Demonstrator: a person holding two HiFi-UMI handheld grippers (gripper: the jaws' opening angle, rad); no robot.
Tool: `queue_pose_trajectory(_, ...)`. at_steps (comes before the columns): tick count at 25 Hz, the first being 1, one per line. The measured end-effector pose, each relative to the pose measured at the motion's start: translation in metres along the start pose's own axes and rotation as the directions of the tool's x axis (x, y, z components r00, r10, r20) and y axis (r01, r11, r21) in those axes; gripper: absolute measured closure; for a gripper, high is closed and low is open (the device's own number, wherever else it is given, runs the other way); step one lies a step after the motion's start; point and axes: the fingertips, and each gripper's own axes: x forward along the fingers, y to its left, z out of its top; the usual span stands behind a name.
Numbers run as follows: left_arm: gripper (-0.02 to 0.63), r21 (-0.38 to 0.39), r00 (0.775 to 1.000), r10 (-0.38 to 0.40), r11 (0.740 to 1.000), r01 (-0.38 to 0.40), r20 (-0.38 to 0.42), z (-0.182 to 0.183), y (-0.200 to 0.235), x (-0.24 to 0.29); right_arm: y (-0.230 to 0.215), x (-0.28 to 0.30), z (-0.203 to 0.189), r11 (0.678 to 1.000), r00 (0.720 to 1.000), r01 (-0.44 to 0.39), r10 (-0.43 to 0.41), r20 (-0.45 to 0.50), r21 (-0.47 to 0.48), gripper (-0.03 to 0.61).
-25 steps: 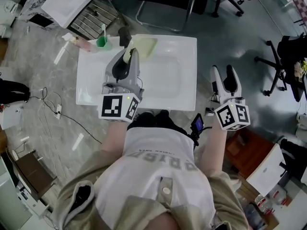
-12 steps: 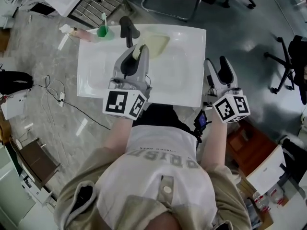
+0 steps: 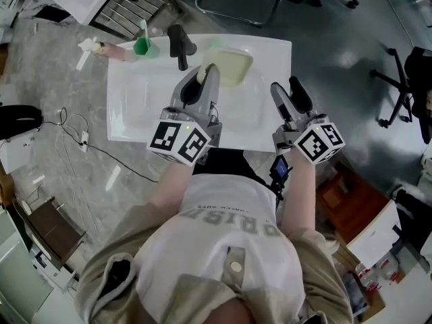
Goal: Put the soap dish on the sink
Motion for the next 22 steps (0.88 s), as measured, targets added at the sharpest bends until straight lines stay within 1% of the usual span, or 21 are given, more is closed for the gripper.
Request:
queue_pose_trajectory(2, 0.578, -0.054, 1.000, -0.023, 0.998, 0.022, -0.012, -0.009, 0.000, 0.005, 0.000, 0.007, -0.009, 0.999, 0.999, -0.029, 0.029, -0.021, 0.040, 0.255)
queue_pose_trajectory(4, 0.578, -0.102, 0.999, -0.042, 0.994, 0.039, -0.023, -0.017, -0.001, 0.010, -0.002, 0.013, -0.014, 0.995, 0.998, -0.049, 0.052, -0.024, 0.089, 0.253)
queue_pose_trajectory(8, 0.578, -0.224, 0.996, -0.081, 0.972, 0.069, -0.043, -0.036, -0.004, 0.019, -0.006, 0.019, -0.021, 0.978, 0.995, -0.092, 0.095, -0.009, 0.186, 0.248)
queue_pose_trajectory(9, 0.578, -0.252, 0.995, -0.092, 0.965, 0.078, -0.046, -0.041, -0.005, 0.021, -0.007, 0.020, -0.024, 0.975, 0.994, -0.102, 0.107, -0.016, 0.196, 0.238)
queue_pose_trajectory(13, 0.578, -0.348, 0.990, -0.124, 0.933, 0.096, -0.059, -0.057, -0.010, 0.027, -0.006, 0.024, -0.035, 0.957, 0.987, -0.149, 0.161, -0.027, 0.250, 0.236)
queue_pose_trajectory(17, 0.578, -0.462, 0.990, -0.130, 0.882, 0.093, -0.048, -0.064, -0.008, 0.028, -0.002, 0.030, -0.040, 0.936, 0.979, -0.193, 0.204, -0.007, 0.295, 0.233)
queue_pose_trajectory(20, 0.578, -0.500, 0.990, -0.137, 0.861, 0.097, -0.044, -0.067, -0.007, 0.028, -0.001, 0.031, -0.044, 0.919, 0.977, -0.201, 0.212, 0.004, 0.340, 0.234)
queue_pose_trajectory(22, 0.578, -0.539, 0.990, -0.134, 0.837, 0.094, -0.035, -0.068, -0.006, 0.029, 0.000, 0.032, -0.048, 0.912, 0.976, -0.204, 0.218, 0.002, 0.356, 0.238)
